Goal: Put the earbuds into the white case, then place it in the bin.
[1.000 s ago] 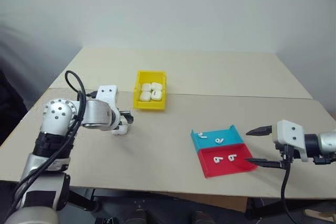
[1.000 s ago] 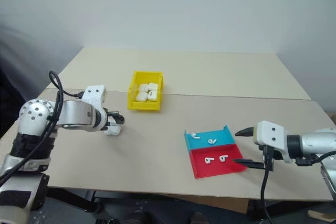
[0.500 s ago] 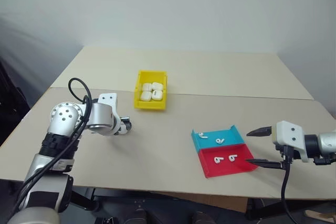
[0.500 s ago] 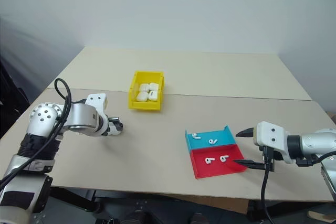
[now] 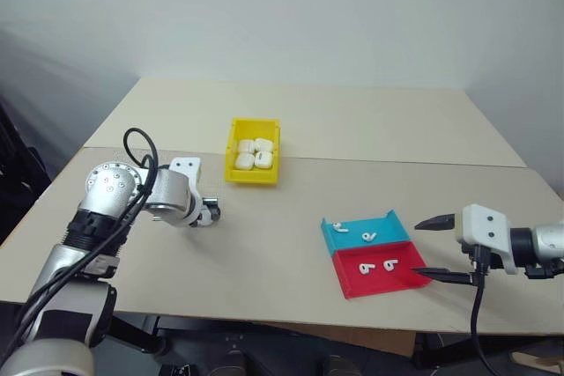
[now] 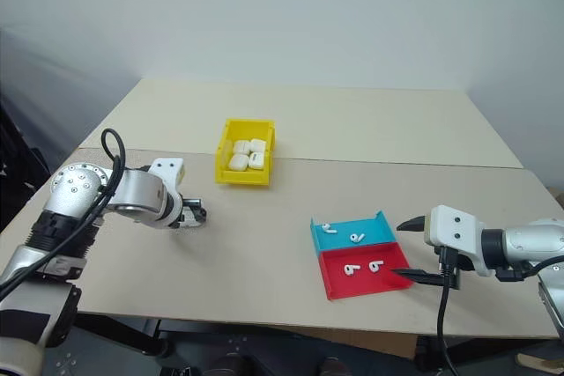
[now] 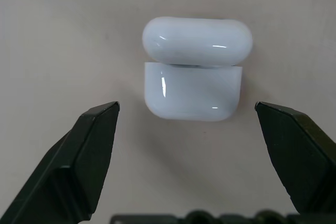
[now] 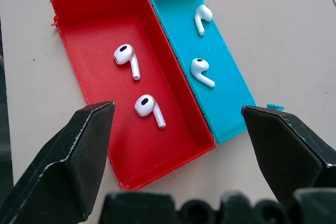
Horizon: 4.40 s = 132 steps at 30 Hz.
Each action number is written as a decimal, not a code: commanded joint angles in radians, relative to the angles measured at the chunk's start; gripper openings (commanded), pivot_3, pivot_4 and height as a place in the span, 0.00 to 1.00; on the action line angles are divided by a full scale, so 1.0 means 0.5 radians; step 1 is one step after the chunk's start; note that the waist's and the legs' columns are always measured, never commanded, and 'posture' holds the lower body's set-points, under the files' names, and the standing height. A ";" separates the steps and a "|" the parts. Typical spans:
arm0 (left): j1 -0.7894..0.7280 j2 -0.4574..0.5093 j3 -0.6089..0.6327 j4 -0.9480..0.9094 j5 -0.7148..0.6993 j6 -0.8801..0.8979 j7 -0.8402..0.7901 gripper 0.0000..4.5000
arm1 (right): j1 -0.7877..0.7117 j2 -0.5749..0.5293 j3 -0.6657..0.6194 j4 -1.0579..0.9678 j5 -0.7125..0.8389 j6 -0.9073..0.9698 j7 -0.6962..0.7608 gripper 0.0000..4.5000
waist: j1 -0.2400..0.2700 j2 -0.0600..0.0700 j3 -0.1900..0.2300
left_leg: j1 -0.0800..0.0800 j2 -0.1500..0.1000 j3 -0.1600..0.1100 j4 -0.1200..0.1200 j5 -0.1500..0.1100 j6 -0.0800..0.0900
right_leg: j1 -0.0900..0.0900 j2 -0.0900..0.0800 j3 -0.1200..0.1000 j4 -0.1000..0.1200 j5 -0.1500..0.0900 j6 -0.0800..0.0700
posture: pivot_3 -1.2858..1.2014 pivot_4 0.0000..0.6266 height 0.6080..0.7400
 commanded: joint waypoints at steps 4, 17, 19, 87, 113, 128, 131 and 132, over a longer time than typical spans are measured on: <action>-0.087 -0.044 0.034 0.039 0.209 0.068 -0.149 1.00 | -0.003 -0.030 -0.076 -0.056 -0.003 0.010 -0.023 0.99 | 0.000 0.000 0.000 | -0.001 0.000 0.000 0.000 0.000 0.000 | 0.000 -0.001 0.000 -0.001 0.000 0.000 | 0.52 0.24 1.00; -0.072 -0.154 0.176 0.087 0.505 0.218 -0.319 1.00 | 0.016 -0.023 -0.070 -0.091 -0.001 0.021 -0.054 0.99 | -0.001 0.000 0.000 | -0.002 0.000 0.000 0.000 0.000 0.000 | -0.001 0.000 -0.001 -0.001 0.000 0.001 | 0.52 0.24 1.00; -0.064 -0.181 0.212 0.114 0.535 0.234 -0.329 1.00 | 0.016 -0.025 -0.064 -0.093 -0.007 0.028 -0.057 0.99 | -0.001 0.000 0.000 | -0.002 0.000 0.000 0.000 0.000 0.000 | -0.001 0.000 -0.001 -0.001 0.000 0.001 | 0.52 0.24 1.00; 1.635 -0.748 0.371 -1.109 2.577 -3.226 -4.690 0.61 | -1.149 -0.072 1.236 -0.226 -1.028 -0.065 0.648 0.51 | -0.009 0.011 -0.008 | -0.007 0.007 0.008 -0.004 0.002 0.002 | -0.004 0.001 0.000 -0.022 0.010 -0.002 | 0.52 0.24 1.00; 1.639 -0.732 0.374 -1.122 2.666 -3.246 -4.661 0.61 | -1.137 0.155 1.345 -0.031 -1.295 -0.049 0.613 0.51 | -0.013 0.011 -0.008 | -0.006 0.007 0.007 -0.003 0.002 0.002 | -0.004 0.002 0.000 -0.021 0.010 -0.003 | 0.52 0.24 1.00; 1.639 -0.717 0.388 -1.150 2.644 -3.208 -4.615 0.61 | -1.160 0.197 1.354 0.069 -1.380 -0.112 0.608 0.51 | -0.016 0.011 -0.008 | -0.006 0.007 0.007 -0.003 0.002 0.002 | -0.003 0.002 0.000 -0.021 0.010 -0.003 | 0.52 0.24 1.00; 1.647 -0.711 0.388 -1.147 2.649 -3.212 -4.623 0.61 | -1.163 0.205 1.354 0.081 -1.391 -0.119 0.610 0.51 | -0.017 0.011 -0.008 | -0.006 0.007 0.007 -0.003 0.002 0.002 | -0.003 0.003 0.000 -0.021 0.010 -0.003 | 0.52 0.24 1.00; 1.650 -0.710 0.387 -1.148 2.649 -3.211 -4.624 0.61 | -1.164 0.207 1.353 0.082 -1.393 -0.119 0.613 0.51 | -0.017 0.011 -0.008 | -0.006 0.007 0.007 -0.003 0.002 0.002 | -0.003 0.002 0.000 -0.021 0.010 -0.003 | 0.52 0.24 1.00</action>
